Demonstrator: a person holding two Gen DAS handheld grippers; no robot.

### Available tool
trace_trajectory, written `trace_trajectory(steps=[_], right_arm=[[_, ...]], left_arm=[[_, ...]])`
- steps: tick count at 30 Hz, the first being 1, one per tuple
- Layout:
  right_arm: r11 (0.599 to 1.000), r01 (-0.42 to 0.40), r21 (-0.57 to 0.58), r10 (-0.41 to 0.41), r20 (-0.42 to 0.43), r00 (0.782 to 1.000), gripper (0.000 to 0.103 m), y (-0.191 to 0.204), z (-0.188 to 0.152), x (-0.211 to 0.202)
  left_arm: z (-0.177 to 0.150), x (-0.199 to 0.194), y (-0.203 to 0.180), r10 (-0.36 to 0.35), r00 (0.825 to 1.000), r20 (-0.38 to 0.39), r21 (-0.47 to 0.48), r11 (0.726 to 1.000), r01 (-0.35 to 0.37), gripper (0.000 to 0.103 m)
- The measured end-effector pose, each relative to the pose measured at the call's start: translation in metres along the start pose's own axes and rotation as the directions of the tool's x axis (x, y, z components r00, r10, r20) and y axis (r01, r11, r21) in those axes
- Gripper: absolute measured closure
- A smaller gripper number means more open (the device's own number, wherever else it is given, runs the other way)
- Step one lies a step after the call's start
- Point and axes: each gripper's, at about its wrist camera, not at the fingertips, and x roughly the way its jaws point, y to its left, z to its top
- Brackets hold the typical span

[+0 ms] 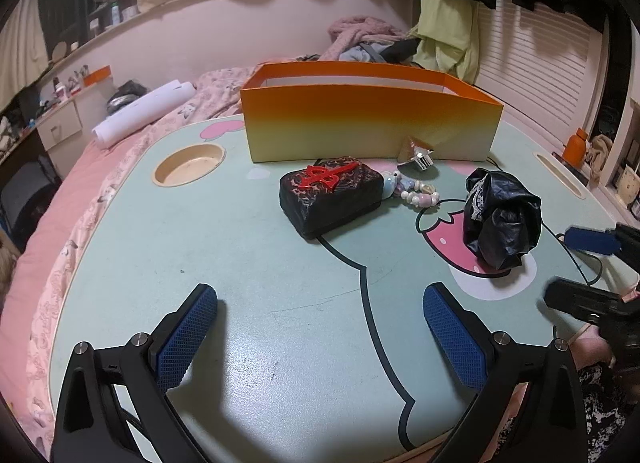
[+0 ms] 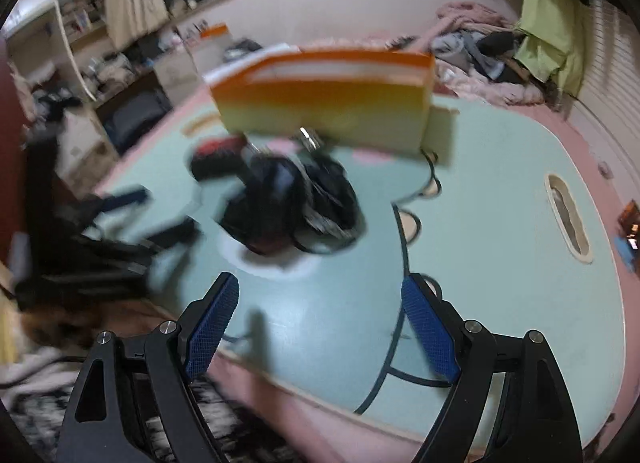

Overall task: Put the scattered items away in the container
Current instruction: 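Set the silver cone on the mat beside the box with the right gripper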

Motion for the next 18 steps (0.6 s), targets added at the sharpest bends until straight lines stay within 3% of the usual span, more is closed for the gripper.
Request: trace_trajectory(steps=[3, 4, 18], right_arm=[[0.992, 0.11, -0.057, -0.107, 0.051, 0.993, 0.007, 0.011, -0.002, 0.01], [0.993, 0.11, -0.05, -0.107, 0.06, 0.992, 0.0, 0.01, -0.002, 0.012], [0.993, 0.121, -0.007, -0.12, 0.061, 0.991, 0.0, 0.001, -0.002, 0.017]], left_arm=[[-0.001, 0.0, 0.0, -0.001, 1.0, -0.002, -0.004, 1.0, 0.001, 0.0], [-0.001, 0.0, 0.0, -0.001, 1.0, -0.002, -0.005, 1.0, 0.001, 0.0], [-0.001, -0.002, 0.0, 0.003, 1.0, -0.002, -0.003, 1.0, -0.003, 0.0]])
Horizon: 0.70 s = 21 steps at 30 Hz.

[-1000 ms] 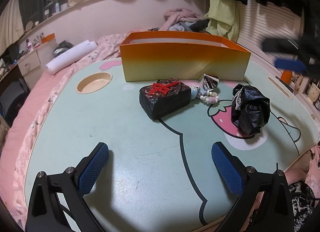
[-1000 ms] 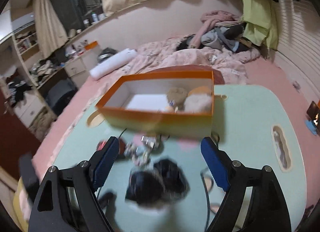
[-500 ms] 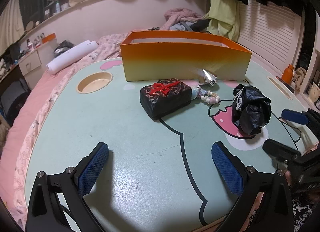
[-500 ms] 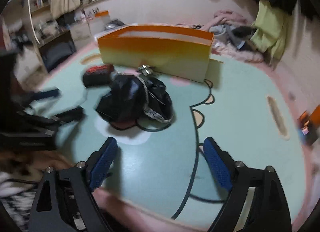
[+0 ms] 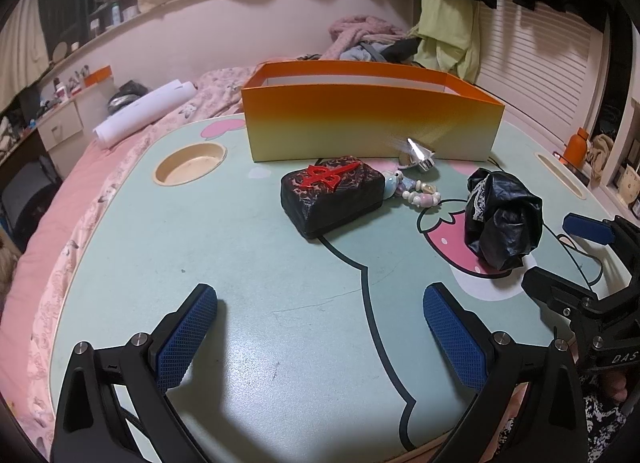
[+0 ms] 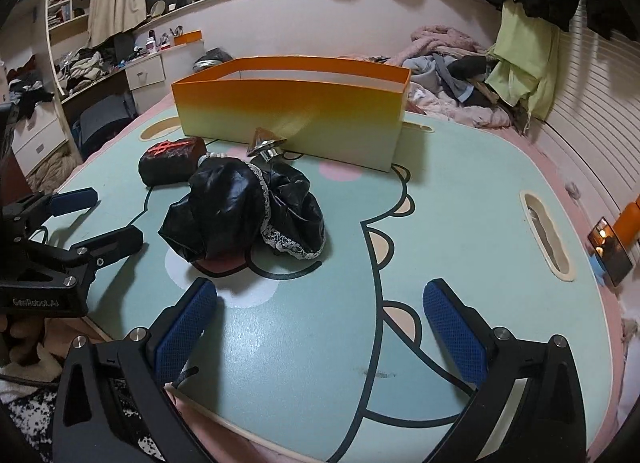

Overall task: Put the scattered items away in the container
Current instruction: 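Set the silver cone on the mat beside the box with the right gripper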

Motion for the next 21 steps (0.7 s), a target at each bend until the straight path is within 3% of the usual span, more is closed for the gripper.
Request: trace_trajectory(steps=[21], right_arm=[[1.0, 0.008, 0.001, -0.008, 0.002, 1.0, 0.0, 0.0021, 0.0028, 0.0025]], left_arm=[[0.0005, 0.0017, 0.0008, -0.001, 1.0, 0.0, -0.003, 1.0, 0.001, 0.0]])
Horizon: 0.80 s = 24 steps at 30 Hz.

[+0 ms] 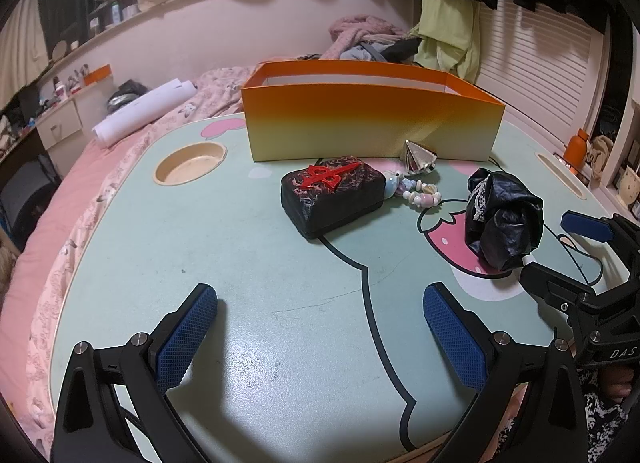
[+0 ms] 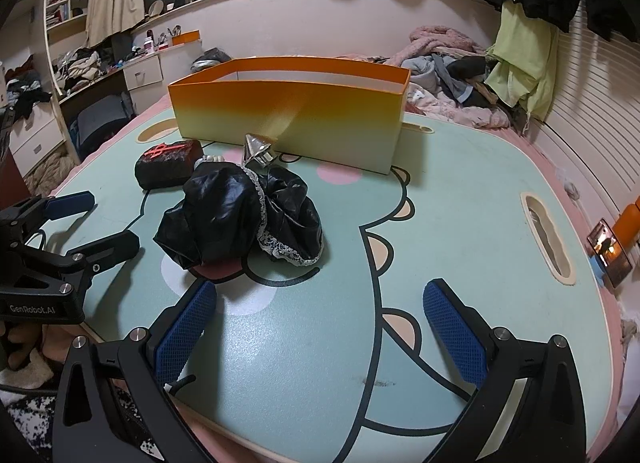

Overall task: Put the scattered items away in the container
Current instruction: 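Set the silver cone on the mat beside the box with the right gripper, then grasp the white figurine inside the box with the left gripper and lift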

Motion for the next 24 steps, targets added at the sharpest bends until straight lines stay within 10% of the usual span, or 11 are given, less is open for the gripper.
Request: trace_trajectory(steps=[24], right_arm=[[1.0, -0.006, 0.004, 0.006, 0.001, 1.0, 0.0, -0.001, 0.0, 0.001]], left_arm=[[0.013, -0.023, 0.005, 0.052, 0.995, 0.088, 0.001, 0.999, -0.052, 0.0]])
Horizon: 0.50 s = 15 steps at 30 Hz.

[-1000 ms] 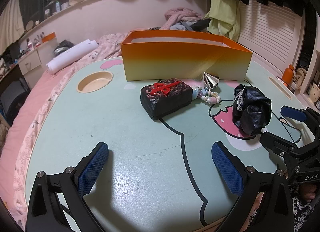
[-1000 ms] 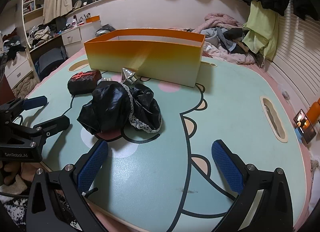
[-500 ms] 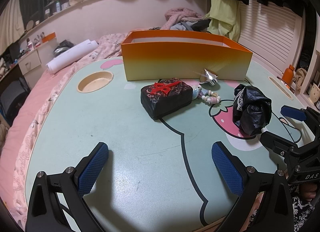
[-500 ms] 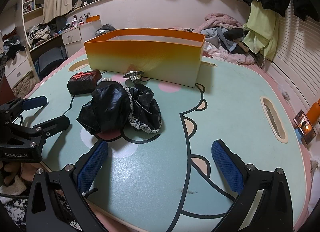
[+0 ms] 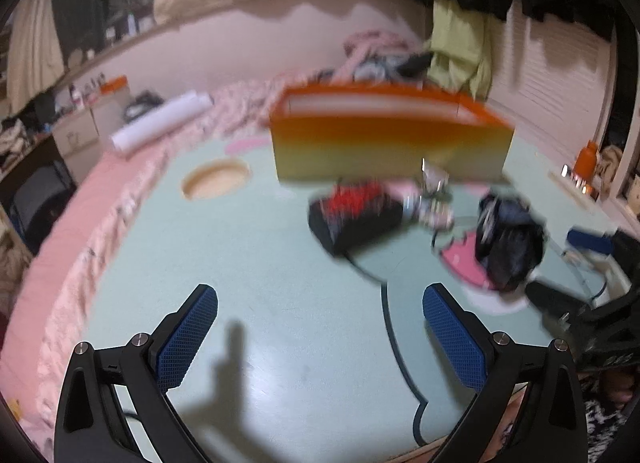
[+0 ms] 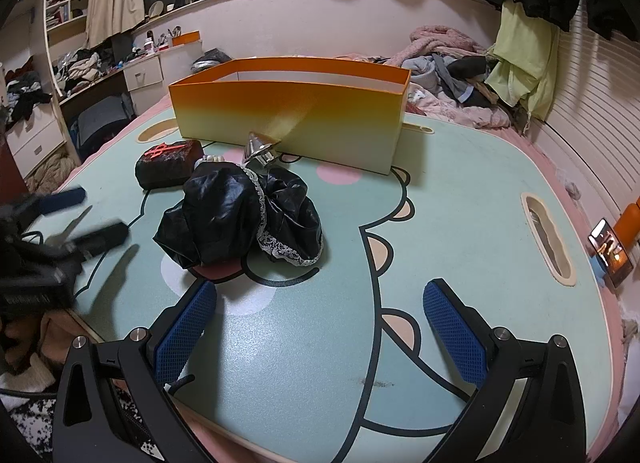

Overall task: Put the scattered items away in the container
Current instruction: 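Grasp the white figurine inside the box with the left gripper and lift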

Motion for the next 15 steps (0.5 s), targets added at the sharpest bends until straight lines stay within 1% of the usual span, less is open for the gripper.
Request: trace_trajectory(steps=[2, 4, 6, 8, 9, 10, 11, 12, 13, 14, 15], right_arm=[[1.0, -0.001, 0.0, 0.001, 0.001, 1.0, 0.0, 0.0, 0.001, 0.001], [1.0, -0.001, 0.0, 0.001, 0.001, 1.0, 0.0, 0.0, 0.001, 0.001], [1.0, -0.001, 0.0, 0.001, 0.001, 1.0, 0.0, 0.0, 0.001, 0.001], [1.0, -0.001, 0.001, 0.001, 0.001, 1.0, 0.0, 0.0, 0.001, 0.001], [1.0, -0.001, 0.0, 0.001, 0.001, 1.0, 0.0, 0.0, 0.001, 0.001], [1.0, -0.001, 0.0, 0.001, 0.001, 1.0, 0.0, 0.0, 0.001, 0.001], [1.0, -0.001, 0.0, 0.001, 0.002, 1.0, 0.0, 0.0, 0.001, 0.001], [1.0, -0.001, 0.0, 0.001, 0.002, 1.0, 0.0, 0.0, 0.001, 0.001], [1.0, -0.001, 0.0, 0.001, 0.003, 1.0, 0.0, 0.0, 0.001, 0.001], [1.0, -0.002, 0.0, 0.002, 0.004, 1.0, 0.0, 0.0, 0.001, 0.001], [1.0, -0.002, 0.001, 0.002, 0.006, 1.0, 0.0, -0.001, 0.001, 0.0]], left_arm=[[0.02, -0.011, 0.0, -0.011, 0.999, 0.043, 0.027, 1.0, 0.01, 0.001], [0.049, -0.018, 0.002, -0.026, 0.997, 0.076, 0.032, 0.999, 0.024, 0.006], [0.078, -0.017, 0.004, -0.07, 0.994, 0.079, 0.01, 0.998, 0.069, 0.006], [0.109, -0.007, -0.001, -0.124, 0.991, 0.059, 0.009, 0.992, 0.124, 0.007], [0.125, 0.005, -0.007, -0.14, 0.99, 0.033, 0.015, 0.99, 0.14, 0.008], [0.135, 0.014, -0.012, -0.149, 0.989, 0.004, 0.017, 0.989, 0.149, 0.013], [0.145, 0.028, -0.017, -0.162, 0.986, -0.041, 0.016, 0.986, 0.163, 0.016], [0.155, 0.046, -0.023, -0.182, 0.978, -0.102, 0.007, 0.983, 0.183, 0.022], [0.164, 0.068, -0.029, -0.206, 0.963, -0.176, -0.019, 0.978, 0.206, 0.029], [0.17, 0.09, -0.034, -0.232, 0.941, -0.247, -0.05, 0.973, 0.227, 0.031], [0.173, 0.108, -0.039, -0.253, 0.919, -0.301, -0.075, 0.967, 0.242, 0.035]])
